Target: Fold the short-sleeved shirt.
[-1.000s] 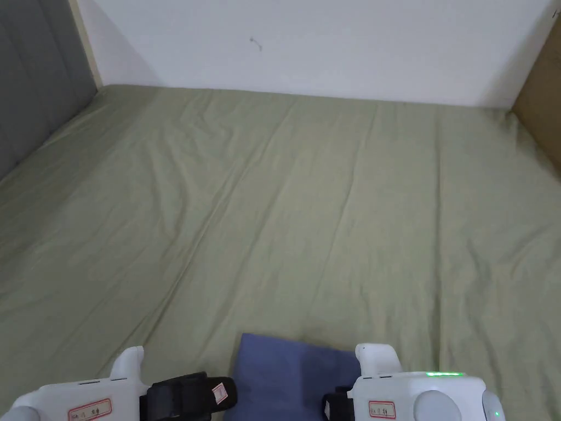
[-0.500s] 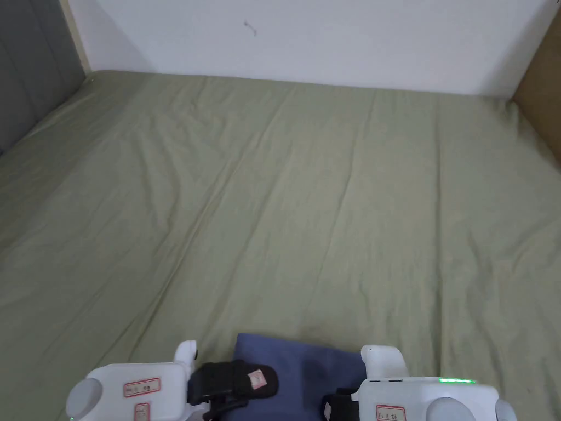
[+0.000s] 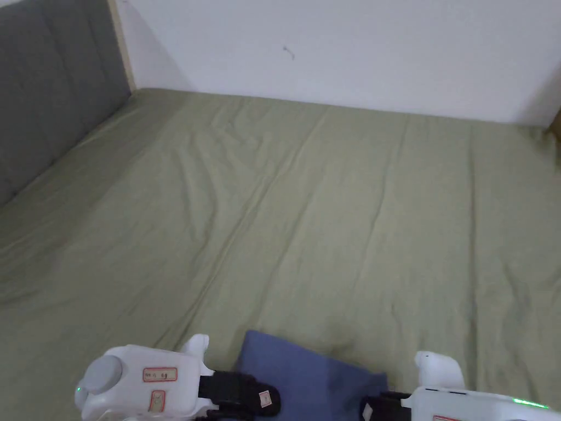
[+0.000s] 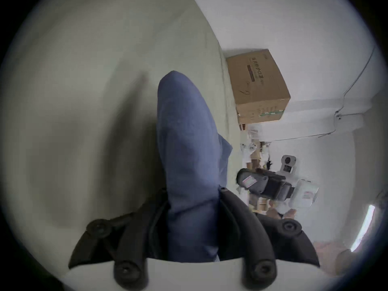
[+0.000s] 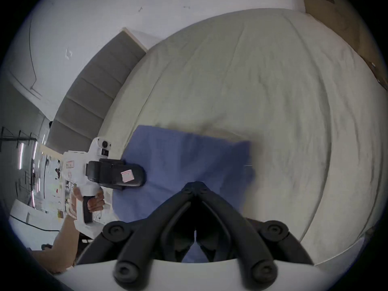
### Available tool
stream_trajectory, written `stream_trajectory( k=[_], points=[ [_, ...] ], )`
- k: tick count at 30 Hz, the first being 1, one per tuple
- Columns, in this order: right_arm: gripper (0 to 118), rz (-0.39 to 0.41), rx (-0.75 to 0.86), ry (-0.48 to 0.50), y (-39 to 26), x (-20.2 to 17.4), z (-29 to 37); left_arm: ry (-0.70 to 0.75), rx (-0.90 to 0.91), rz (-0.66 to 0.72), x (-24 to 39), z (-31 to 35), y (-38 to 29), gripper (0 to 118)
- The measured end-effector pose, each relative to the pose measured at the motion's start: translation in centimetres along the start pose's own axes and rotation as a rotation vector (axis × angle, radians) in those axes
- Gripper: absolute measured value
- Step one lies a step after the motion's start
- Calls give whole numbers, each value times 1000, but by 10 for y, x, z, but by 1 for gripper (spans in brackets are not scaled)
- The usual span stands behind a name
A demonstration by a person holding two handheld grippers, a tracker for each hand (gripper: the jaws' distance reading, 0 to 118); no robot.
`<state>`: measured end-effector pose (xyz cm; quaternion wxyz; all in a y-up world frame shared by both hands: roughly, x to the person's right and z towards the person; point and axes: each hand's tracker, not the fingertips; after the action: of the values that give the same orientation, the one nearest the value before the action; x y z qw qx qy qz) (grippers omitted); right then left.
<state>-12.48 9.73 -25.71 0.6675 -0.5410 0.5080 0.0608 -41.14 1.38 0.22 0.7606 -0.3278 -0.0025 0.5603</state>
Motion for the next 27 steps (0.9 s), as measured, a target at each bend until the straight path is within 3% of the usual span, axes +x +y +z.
stream_trajectory(
  k=[9,16,19,20,22,24,27],
  points=[
    [0,-50,26,-84,7,16,7,453,51,-94,-21,128,61,26],
    [0,-104,26,-127,11,29,10,1068,-19,-224,-39,203,99,26],
    [0,-109,25,-162,13,35,12,1222,-37,-241,-53,224,112,26],
    [0,-123,26,-169,13,37,12,1250,-22,-248,-57,230,114,33],
    [0,-146,34,-177,13,46,14,1330,29,-270,-67,239,115,72],
    [0,-161,34,-193,13,51,16,1420,40,-303,-73,243,116,99],
    [0,-175,31,-205,13,59,16,1386,149,-233,-73,255,112,102]
  ],
)
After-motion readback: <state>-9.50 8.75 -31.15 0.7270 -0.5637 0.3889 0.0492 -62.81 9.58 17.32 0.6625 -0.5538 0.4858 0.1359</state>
